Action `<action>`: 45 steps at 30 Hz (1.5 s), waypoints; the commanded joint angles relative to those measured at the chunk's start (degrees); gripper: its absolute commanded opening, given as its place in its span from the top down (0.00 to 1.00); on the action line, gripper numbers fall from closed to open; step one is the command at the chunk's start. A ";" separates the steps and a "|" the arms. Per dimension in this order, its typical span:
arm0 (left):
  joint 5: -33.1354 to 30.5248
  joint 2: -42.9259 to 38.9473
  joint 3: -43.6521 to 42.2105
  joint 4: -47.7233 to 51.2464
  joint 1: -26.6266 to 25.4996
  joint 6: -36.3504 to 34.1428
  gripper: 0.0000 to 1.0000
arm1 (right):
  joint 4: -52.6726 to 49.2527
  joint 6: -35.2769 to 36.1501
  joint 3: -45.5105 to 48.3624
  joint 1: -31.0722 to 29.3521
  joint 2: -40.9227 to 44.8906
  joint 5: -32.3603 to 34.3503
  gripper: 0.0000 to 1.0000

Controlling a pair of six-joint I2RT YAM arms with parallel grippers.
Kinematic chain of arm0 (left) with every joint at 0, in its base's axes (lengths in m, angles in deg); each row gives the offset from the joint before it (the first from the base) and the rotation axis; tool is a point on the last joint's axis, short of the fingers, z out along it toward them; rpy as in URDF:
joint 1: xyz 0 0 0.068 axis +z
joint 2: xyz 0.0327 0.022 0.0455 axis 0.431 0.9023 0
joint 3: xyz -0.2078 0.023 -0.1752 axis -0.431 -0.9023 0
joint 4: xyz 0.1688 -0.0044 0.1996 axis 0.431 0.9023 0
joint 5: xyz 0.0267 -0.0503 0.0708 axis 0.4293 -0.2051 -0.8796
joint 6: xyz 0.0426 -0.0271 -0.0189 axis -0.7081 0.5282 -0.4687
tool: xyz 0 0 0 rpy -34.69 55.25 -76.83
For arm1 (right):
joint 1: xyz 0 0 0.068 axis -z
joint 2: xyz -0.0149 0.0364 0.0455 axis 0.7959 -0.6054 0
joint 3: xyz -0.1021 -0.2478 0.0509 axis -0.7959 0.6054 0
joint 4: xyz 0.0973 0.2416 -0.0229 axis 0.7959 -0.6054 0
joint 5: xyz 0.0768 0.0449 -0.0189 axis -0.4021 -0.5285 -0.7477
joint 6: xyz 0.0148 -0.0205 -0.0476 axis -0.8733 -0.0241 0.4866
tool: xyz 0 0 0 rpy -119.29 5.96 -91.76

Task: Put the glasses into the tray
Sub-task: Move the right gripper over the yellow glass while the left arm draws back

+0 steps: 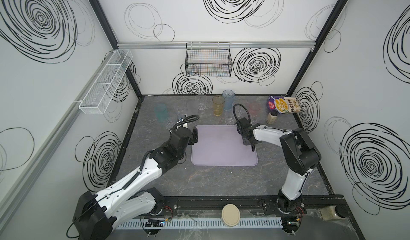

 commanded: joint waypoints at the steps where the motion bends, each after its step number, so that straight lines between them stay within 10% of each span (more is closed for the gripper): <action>1: -0.18 -1.22 -1.03 0.06 0.49 1.72 0.15 | -6.25 2.92 0.19 0.08 -1.29 7.32 0.89; 6: 3.31 -3.05 -3.88 0.97 1.58 8.01 0.15 | -9.12 2.98 -3.02 -2.13 -0.47 8.90 0.68; 17: 15.05 -0.50 -12.01 -3.35 7.70 18.14 0.09 | -8.34 2.18 -14.88 -4.17 13.40 -14.10 0.41; 28: 14.79 5.69 -15.36 -9.93 5.02 21.53 0.04 | 16.59 -6.70 -21.35 -1.98 9.70 -21.21 0.33; 45: 24.78 14.66 -22.20 -25.86 0.44 30.69 0.06 | 17.44 -12.65 -38.51 0.08 -10.77 -25.27 0.43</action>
